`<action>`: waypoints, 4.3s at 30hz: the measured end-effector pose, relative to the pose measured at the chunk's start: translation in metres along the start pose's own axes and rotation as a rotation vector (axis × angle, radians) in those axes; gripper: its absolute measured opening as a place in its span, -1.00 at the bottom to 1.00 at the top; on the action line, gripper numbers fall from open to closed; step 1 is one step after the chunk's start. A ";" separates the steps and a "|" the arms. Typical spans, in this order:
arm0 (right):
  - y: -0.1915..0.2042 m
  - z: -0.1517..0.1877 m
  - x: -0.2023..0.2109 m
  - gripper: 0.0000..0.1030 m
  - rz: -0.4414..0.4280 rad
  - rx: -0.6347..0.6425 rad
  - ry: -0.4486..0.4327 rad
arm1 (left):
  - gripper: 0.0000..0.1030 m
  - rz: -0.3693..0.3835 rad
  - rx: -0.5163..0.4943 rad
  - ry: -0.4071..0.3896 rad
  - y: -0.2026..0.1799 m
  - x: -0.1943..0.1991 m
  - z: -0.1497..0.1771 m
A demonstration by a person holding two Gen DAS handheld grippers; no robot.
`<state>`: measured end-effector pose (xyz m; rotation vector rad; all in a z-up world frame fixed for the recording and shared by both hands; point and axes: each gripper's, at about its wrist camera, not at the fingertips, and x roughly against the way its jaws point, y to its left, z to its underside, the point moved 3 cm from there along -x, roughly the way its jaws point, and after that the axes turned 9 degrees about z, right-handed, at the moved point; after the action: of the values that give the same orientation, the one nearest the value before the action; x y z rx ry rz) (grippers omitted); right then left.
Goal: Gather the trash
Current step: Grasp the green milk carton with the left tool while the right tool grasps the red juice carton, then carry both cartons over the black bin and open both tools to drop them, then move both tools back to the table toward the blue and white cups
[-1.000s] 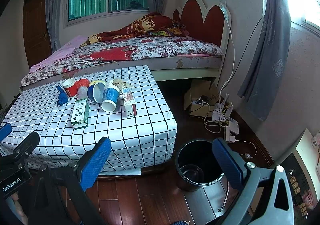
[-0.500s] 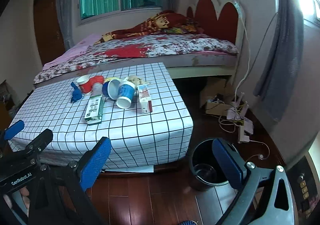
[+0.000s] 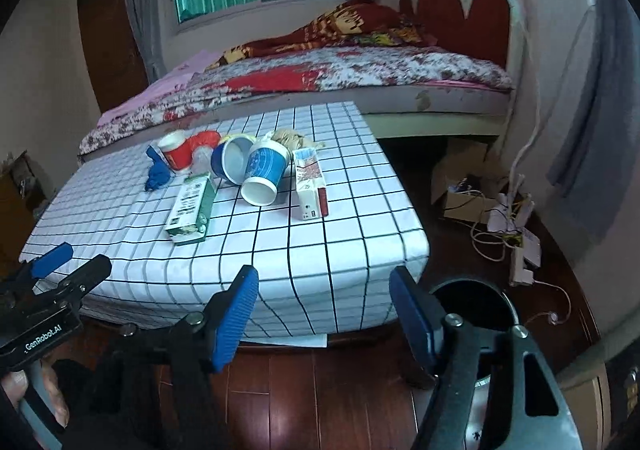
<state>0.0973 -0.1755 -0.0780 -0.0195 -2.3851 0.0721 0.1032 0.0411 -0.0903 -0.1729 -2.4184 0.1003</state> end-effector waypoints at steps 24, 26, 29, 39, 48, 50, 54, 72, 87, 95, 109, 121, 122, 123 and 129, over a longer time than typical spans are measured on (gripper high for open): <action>0.034 -0.046 -0.176 -0.24 -0.037 0.093 0.138 | 0.09 -0.062 0.091 0.142 0.029 -0.150 -0.017; 0.033 -0.046 -0.176 -0.25 -0.044 0.084 0.134 | 0.07 -0.045 0.090 0.131 0.032 -0.147 -0.016; 0.031 -0.045 -0.167 -0.25 -0.040 0.086 0.111 | 0.06 -0.030 0.073 0.102 0.031 -0.133 -0.017; -0.016 -0.035 -0.102 -0.26 -0.005 -0.012 0.036 | 0.06 0.041 -0.041 0.011 -0.012 -0.077 -0.026; -0.066 -0.016 -0.043 -0.25 0.058 -0.069 -0.012 | 0.06 0.143 -0.132 -0.029 -0.070 -0.041 -0.021; -0.077 -0.011 -0.034 -0.25 0.074 -0.080 -0.016 | 0.06 0.163 -0.154 -0.034 -0.082 -0.035 -0.019; -0.098 -0.001 -0.023 -0.25 0.096 -0.102 -0.015 | 0.06 0.206 -0.204 -0.031 -0.107 -0.030 -0.015; -0.205 0.074 -0.047 -0.25 0.199 -0.144 0.150 | 0.06 0.441 -0.410 0.176 -0.236 -0.079 0.041; -0.257 0.124 -0.120 0.50 0.193 -0.094 0.374 | 0.65 0.531 -0.426 0.404 -0.297 -0.140 0.088; -0.274 0.132 -0.101 0.87 0.250 -0.167 0.362 | 0.83 0.400 -0.413 0.325 -0.278 -0.126 0.085; -0.249 0.097 -0.065 0.97 0.275 -0.185 0.233 | 0.95 0.340 -0.365 0.173 -0.254 -0.091 0.034; -0.184 0.053 -0.034 0.97 0.234 -0.109 0.131 | 0.97 0.267 -0.297 0.070 -0.199 -0.051 0.006; -0.177 0.049 -0.032 0.97 0.228 -0.098 0.123 | 0.97 0.261 -0.292 0.065 -0.195 -0.049 0.005; -0.170 0.046 -0.031 0.97 0.223 -0.091 0.116 | 0.97 0.252 -0.280 0.057 -0.187 -0.046 0.002; -0.123 0.021 -0.025 0.97 0.174 -0.050 0.075 | 0.98 0.189 -0.208 0.028 -0.136 -0.036 -0.006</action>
<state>0.1024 -0.2999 -0.1034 -0.2496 -2.3049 0.0922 0.1205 -0.0985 -0.0927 -0.4945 -2.3772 -0.0680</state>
